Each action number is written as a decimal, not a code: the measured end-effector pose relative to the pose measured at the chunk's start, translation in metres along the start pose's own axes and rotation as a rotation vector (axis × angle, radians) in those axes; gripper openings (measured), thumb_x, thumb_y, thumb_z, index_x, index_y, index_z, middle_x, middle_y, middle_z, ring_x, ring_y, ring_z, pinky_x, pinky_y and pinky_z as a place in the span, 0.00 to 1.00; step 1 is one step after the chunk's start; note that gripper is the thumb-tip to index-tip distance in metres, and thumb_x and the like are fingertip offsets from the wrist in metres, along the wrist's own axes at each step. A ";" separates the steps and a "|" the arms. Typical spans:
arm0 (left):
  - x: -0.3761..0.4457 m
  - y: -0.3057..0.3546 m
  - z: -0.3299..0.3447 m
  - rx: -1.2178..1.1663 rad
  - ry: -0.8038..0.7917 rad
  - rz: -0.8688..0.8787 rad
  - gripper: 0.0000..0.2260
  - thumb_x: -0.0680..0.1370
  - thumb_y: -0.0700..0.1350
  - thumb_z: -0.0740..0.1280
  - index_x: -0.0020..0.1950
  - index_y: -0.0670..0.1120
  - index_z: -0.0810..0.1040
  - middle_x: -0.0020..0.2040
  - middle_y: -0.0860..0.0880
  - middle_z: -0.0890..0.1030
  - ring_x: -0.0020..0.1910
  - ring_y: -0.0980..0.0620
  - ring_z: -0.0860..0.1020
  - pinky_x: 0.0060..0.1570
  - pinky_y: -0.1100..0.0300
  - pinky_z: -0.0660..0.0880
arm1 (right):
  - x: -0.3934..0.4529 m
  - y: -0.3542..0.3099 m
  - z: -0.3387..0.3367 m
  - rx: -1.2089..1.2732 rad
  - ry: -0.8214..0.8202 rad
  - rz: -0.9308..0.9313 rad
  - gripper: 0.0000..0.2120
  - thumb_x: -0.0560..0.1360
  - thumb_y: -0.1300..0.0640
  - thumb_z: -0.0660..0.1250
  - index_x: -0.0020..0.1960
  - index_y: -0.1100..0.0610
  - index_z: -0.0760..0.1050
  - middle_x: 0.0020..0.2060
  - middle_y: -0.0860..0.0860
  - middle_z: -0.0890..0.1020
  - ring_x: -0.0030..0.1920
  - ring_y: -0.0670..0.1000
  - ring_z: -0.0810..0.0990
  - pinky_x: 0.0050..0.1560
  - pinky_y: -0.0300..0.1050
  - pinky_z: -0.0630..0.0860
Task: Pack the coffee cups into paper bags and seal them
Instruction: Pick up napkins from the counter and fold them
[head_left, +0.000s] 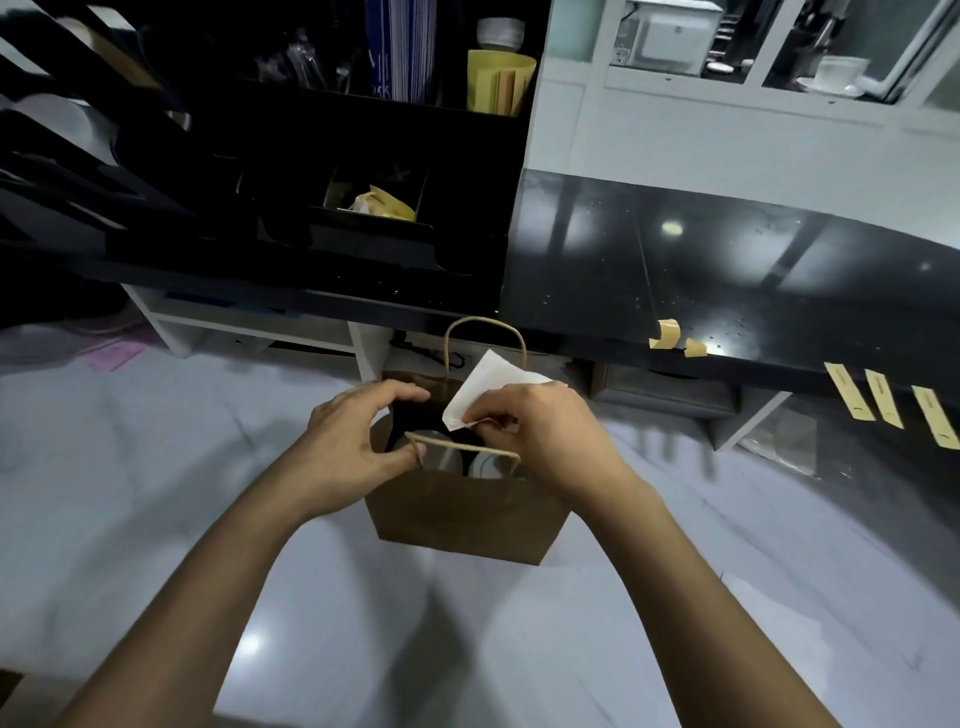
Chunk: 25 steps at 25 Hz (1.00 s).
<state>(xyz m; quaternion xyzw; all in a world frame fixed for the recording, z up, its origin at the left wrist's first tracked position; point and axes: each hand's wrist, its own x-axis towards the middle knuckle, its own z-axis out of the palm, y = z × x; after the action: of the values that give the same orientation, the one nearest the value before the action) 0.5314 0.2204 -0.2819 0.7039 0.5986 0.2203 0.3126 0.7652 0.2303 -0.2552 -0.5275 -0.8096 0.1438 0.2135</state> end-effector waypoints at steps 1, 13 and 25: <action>0.000 -0.001 -0.001 0.009 -0.016 0.005 0.26 0.74 0.54 0.74 0.68 0.69 0.69 0.70 0.60 0.71 0.70 0.51 0.67 0.62 0.51 0.70 | 0.004 -0.002 0.003 -0.028 -0.039 -0.020 0.10 0.78 0.56 0.70 0.55 0.45 0.85 0.49 0.46 0.87 0.50 0.49 0.82 0.48 0.40 0.75; -0.007 0.001 -0.006 -0.027 -0.047 0.071 0.30 0.75 0.54 0.74 0.73 0.66 0.65 0.70 0.60 0.67 0.70 0.54 0.61 0.62 0.53 0.65 | 0.023 -0.011 0.031 -0.098 -0.499 0.024 0.11 0.78 0.53 0.72 0.60 0.50 0.83 0.52 0.47 0.85 0.50 0.47 0.83 0.52 0.43 0.82; -0.004 -0.010 -0.003 -0.081 0.128 0.129 0.21 0.79 0.50 0.69 0.67 0.68 0.69 0.60 0.80 0.64 0.65 0.63 0.63 0.60 0.57 0.65 | -0.008 0.006 -0.003 0.103 0.083 0.144 0.06 0.81 0.51 0.66 0.50 0.49 0.82 0.39 0.42 0.82 0.39 0.44 0.80 0.40 0.43 0.79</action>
<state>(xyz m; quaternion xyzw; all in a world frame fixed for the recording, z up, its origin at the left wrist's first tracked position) 0.5210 0.2185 -0.2866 0.7123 0.5613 0.3087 0.2868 0.7747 0.2258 -0.2567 -0.5782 -0.7515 0.1784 0.2629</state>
